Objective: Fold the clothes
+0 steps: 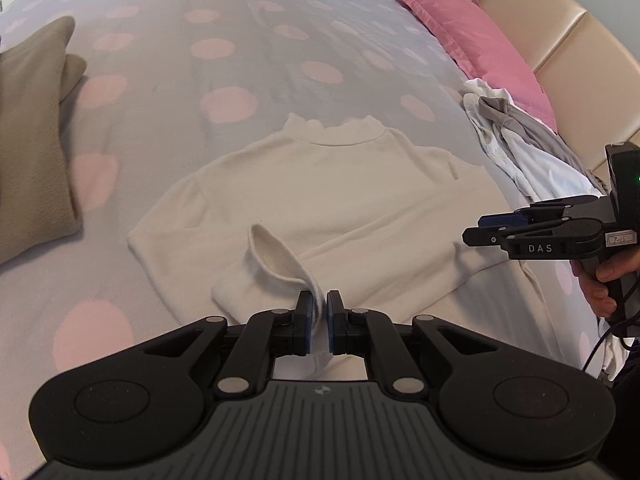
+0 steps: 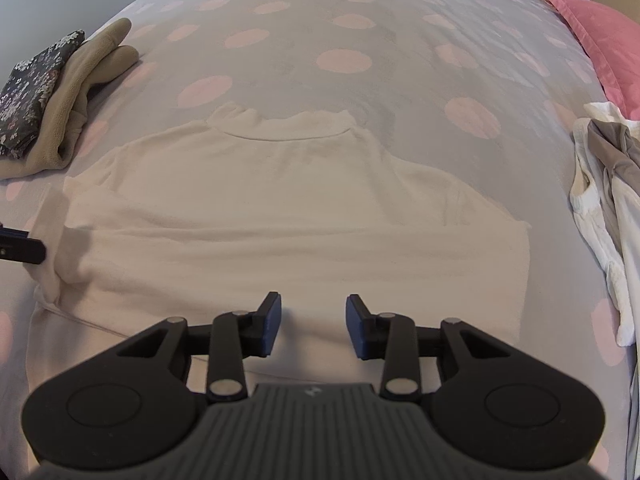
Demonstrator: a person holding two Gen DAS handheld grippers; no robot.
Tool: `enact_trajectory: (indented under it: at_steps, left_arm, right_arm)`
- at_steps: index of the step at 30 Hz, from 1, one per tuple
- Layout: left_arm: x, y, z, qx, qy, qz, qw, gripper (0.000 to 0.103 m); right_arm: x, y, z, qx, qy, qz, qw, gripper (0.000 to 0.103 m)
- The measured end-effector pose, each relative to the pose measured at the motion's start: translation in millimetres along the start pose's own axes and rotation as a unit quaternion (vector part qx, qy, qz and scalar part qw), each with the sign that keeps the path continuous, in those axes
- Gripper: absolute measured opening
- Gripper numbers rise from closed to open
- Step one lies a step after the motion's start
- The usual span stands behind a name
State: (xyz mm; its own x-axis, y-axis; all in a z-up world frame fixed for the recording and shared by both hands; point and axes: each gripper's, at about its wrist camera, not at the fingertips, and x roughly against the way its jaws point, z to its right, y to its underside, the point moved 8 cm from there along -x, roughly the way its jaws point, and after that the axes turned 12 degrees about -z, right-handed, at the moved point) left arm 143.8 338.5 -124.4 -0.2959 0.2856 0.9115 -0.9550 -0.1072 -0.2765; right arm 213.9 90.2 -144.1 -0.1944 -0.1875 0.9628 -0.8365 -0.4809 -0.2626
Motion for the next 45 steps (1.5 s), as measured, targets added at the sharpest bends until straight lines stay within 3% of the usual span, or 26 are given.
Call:
enact_trajectory:
  at_steps: [1,4,5,11,19,26,29,35,37,39,42,45]
  left_arm:
    - [-1.0,-1.2,1.4,0.0,0.0,0.002,1.0,0.008]
    - [3.4,-2.1,4.4,0.003,0.022,0.01,0.9997,0.039]
    - [7.6,-2.2,4.4,0.005,0.023,0.019,0.9995,0.044]
    - [19.7,12.9,-9.5,0.0,-0.001,0.016,0.9999,0.042]
    - [34.2,40.9,-32.2,-0.013,-0.048,-0.003,0.9987,0.038]
    - [46.4,59.8,-55.8,0.008,-0.064,-0.006,0.9979,0.038]
    - [47.0,67.2,-61.6,0.014,-0.067,-0.009,0.9976,0.038]
    - [43.7,75.1,-65.0,0.015,-0.073,-0.019,0.9971,0.038]
    - [44.0,75.2,-64.8,0.014,-0.073,-0.019,0.9971,0.038]
    - [44.6,75.0,-64.9,0.015,-0.073,-0.018,0.997,0.038]
    - [45.4,75.7,-64.8,0.016,-0.074,-0.016,0.997,0.038]
    - [46.0,76.3,-64.5,0.018,-0.075,-0.015,0.9969,0.038]
  right_arm:
    - [0.2,0.0,-0.7,0.001,0.0,0.0,1.0,0.04]
    - [0.6,-0.8,-2.8,0.004,-0.001,0.0,1.0,0.04]
    - [0.7,-1.1,-3.7,0.004,-0.001,0.0,1.0,0.04]
    - [0.7,-8.4,-19.7,0.004,-0.017,0.002,1.0,0.04]
    - [2.4,-16.3,-81.7,0.035,-0.085,-0.002,0.996,0.04]
    - [-2.0,-13.0,-137.0,0.042,-0.16,-0.034,0.986,0.04]
    - [-6.8,-15.7,-150.5,0.027,-0.177,-0.047,0.983,0.048]
    - [-15.8,-17.6,-167.1,0.039,-0.148,-0.049,0.987,0.048]
    - [-19.5,-14.7,-170.4,0.057,-0.124,-0.05,0.989,0.041]
    - [-24.8,-9.0,-168.4,0.076,-0.105,-0.055,0.99,0.025]
    - [-34.6,-0.7,-158.7,0.082,-0.084,-0.074,0.99,0.017]
    - [-37.6,4.0,-147.6,0.081,-0.071,-0.08,0.991,0.017]
